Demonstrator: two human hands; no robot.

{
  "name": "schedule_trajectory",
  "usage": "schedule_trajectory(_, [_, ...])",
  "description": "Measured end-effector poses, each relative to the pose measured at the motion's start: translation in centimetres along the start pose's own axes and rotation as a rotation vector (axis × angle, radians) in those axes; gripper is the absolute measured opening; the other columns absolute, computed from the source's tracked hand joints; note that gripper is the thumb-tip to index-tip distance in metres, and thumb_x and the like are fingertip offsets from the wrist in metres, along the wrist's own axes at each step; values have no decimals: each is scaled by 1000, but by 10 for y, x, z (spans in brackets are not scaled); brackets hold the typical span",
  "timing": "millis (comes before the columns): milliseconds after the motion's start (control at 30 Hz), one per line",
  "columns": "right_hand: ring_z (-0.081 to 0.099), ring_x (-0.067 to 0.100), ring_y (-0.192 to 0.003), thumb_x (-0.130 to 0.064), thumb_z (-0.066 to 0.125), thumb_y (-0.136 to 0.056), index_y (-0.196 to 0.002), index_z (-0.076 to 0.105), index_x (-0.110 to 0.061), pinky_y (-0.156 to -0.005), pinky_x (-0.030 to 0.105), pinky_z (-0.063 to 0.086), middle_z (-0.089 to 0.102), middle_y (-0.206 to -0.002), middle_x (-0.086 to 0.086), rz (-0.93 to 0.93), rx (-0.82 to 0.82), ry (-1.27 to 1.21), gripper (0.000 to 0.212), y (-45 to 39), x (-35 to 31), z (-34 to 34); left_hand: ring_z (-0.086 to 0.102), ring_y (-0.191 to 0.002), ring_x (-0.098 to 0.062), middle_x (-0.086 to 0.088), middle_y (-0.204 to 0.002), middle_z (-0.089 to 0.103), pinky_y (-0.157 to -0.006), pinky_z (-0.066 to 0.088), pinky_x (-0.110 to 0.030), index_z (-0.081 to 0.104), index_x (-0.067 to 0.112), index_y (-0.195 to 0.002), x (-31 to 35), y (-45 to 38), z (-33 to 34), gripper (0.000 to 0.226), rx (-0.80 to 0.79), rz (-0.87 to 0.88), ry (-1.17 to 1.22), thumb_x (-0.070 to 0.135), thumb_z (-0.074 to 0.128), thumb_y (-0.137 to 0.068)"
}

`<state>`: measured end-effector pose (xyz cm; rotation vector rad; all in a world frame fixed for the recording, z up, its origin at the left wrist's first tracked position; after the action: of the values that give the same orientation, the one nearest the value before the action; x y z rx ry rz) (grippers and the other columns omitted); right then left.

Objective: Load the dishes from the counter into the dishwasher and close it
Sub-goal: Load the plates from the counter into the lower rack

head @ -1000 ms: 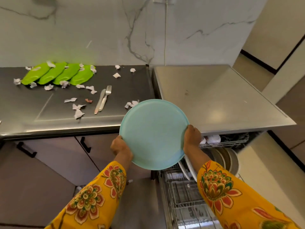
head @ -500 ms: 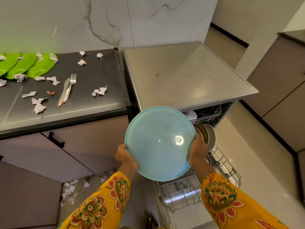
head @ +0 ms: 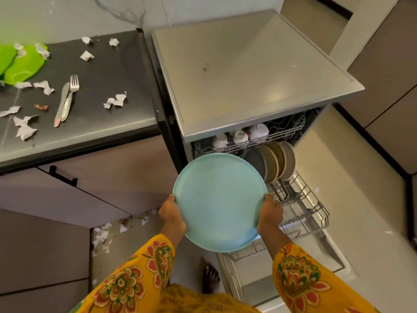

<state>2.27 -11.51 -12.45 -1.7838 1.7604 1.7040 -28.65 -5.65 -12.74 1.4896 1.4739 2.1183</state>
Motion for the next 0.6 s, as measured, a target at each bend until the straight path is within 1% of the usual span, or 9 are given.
schedule_trajectory(100, [53,32,-93,-26,50,-92,-108,62,4,-84,39,44,61,-109,21,38,-55,50,36,-8,22,10,52,-89,-25,-10,-100,58,-78,40,-34,55,7,-103,-5,-9,-6,15,39,1,-41,19,49,-97])
schedule_trajectory(167, [53,30,-90,-24,52,-90,-107,61,3,-81,38,45,60,-103,18,85,-120,87,33,-11,39,20,50,-90,-24,-5,-84,57,-78,39,-33,55,6,-99,-8,-17,-10,15,62,11,-83,19,48,-98])
schedule_trajectory(233, [55,34,-92,-23,54,-86,-105,61,2,-88,46,48,61,-100,18,138,-176,120,32,-14,60,30,49,-89,-23,-4,-76,52,-77,39,-32,55,6,-91,-12,-28,-15,18,83,-3,-132,21,48,-98])
schedule_trajectory(267, [56,34,-92,-22,55,-85,-103,62,1,-89,49,49,61,-99,18,168,-194,130,30,-15,72,34,50,-89,-23,-6,-80,54,-79,42,-34,57,4,-92,-15,-33,-16,22,85,-12,-152,23,48,-98])
schedule_trajectory(333, [56,34,-90,-19,55,-82,-103,62,-1,-84,46,51,61,-99,17,200,-214,157,28,-19,91,40,54,-91,-26,-11,-96,59,-87,47,-41,60,1,-106,-24,-47,-20,32,99,-37,-186,29,48,-97])
schedule_trajectory(400, [54,31,-87,-13,55,-82,-102,61,-3,-79,43,49,61,-100,16,230,-216,145,23,-21,106,44,57,-94,-29,-14,-107,61,-94,48,-48,59,2,-114,-36,-63,-23,38,111,-70,-205,33,48,-97])
schedule_trajectory(433, [53,30,-87,-9,55,-81,-102,60,-5,-79,43,49,60,-102,15,251,-217,115,21,-21,114,47,58,-96,-29,-14,-110,62,-96,47,-49,59,2,-115,-40,-69,-23,38,116,-78,-208,33,47,-97])
schedule_trajectory(533, [55,29,-92,-6,59,-78,-110,61,-9,-82,43,51,61,-112,14,324,-222,38,32,-22,142,59,57,-101,-30,-11,-118,58,-94,46,-43,54,1,-124,-40,-69,-15,39,129,-74,-216,30,42,-100])
schedule_trajectory(600, [54,29,-92,-5,59,-79,-116,60,-11,-75,39,51,60,-115,14,375,-239,-9,37,-21,157,69,56,-92,-31,-11,-119,55,-82,42,-34,50,-1,-130,-36,-72,-6,39,121,-34,-222,24,38,-102])
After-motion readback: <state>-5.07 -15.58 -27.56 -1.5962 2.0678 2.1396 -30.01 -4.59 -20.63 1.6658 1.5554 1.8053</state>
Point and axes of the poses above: each hand's wrist, its own y-axis away from the middle knuckle, its own z-axis out of the palm, x = y × z, the point moved 10 cm from there along -y, towards the middle knuckle
